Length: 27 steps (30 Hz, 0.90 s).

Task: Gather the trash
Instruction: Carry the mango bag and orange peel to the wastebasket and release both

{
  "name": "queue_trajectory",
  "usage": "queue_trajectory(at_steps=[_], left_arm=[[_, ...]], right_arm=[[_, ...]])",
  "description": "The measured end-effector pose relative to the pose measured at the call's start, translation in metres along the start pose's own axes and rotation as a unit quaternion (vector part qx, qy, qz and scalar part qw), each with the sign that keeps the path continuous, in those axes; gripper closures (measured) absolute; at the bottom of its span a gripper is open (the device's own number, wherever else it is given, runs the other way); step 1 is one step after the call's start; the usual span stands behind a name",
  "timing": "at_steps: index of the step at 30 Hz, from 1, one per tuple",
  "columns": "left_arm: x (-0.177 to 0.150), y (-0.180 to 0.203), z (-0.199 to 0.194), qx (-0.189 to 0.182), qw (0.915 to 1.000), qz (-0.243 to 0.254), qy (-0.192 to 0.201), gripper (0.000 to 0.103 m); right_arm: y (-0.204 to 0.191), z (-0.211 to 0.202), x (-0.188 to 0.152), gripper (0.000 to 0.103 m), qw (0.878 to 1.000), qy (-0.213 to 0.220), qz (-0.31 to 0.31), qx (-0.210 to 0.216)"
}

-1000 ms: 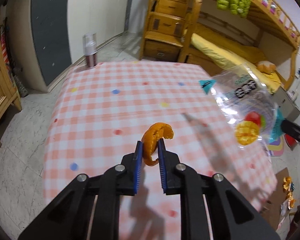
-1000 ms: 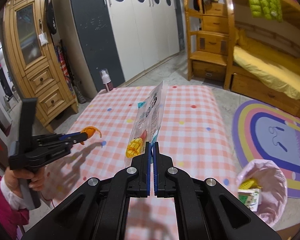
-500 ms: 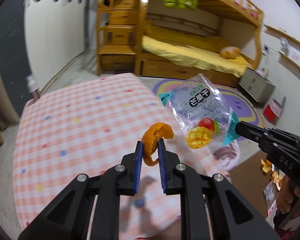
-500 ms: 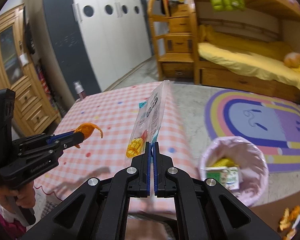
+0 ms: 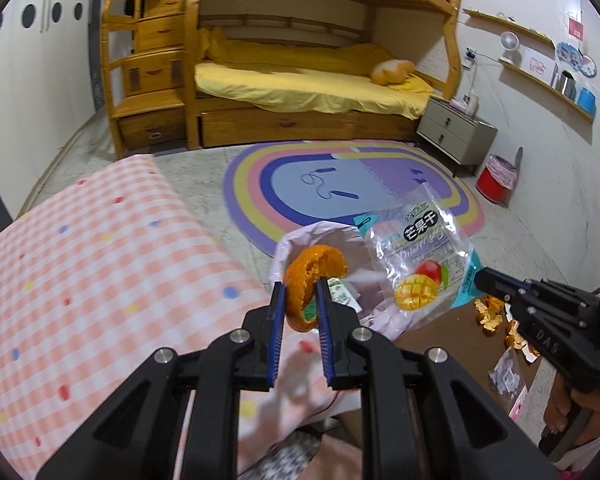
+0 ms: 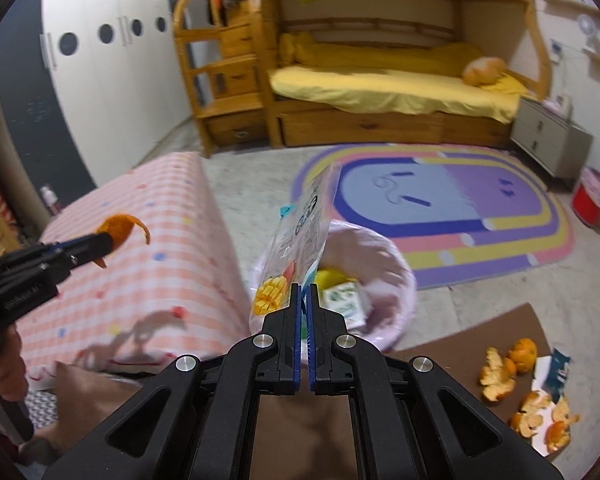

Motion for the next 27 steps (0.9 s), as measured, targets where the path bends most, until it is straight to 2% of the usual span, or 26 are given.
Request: queue_trajectory(at_steps=[8,15,17,19,20,23,25,27], left_arm=[[0.022,0.038,0.046,-0.012,0.9991,0.033,-0.023,0.088],[0.040,0.060,0.074,-0.025,0.9974,0.059,-0.034,0.085],[0.043,0.063,0.079,-0.029,0.9969,0.064,-0.036,0.076],[0.047,0.062,0.080,-0.030,0.9969,0.065,-0.031,0.051],[0.048,0.060,0.078,-0.032,0.9972,0.063,-0.025,0.047],[0.050,0.055,0.074,-0.030,0.9980,0.052,-0.020,0.038],[0.051,0.047,0.068,-0.025,0.9988,0.040,-0.014,0.034],[0.051,0.040,0.061,-0.014,0.9993,0.033,-0.009,0.032]], right_arm=[[0.024,0.021,0.003,0.101,0.999,-0.010,0.003,-0.034],[0.042,0.038,0.009,0.101,0.999,-0.019,0.016,-0.042],[0.045,0.044,0.011,0.101,0.999,-0.024,0.021,-0.040],[0.048,0.051,0.013,0.101,0.999,-0.028,0.025,-0.038],[0.050,0.056,0.014,0.100,0.999,-0.029,0.028,-0.037],[0.056,0.070,0.016,0.092,0.998,-0.045,0.041,-0.023],[0.060,0.076,0.015,0.057,0.997,-0.055,0.055,-0.019],[0.061,0.072,0.014,0.055,0.997,-0.050,0.060,-0.025]])
Point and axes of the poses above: each gripper's, at about its wrist camera, not at the fingertips, and z roughly the way its jaws point, y to its right, x to its top, the point moved 6 cm from there along z, roughly the way its jaws point, and after that the axes turned 10 degrees about -y, right-handed, at the moved point
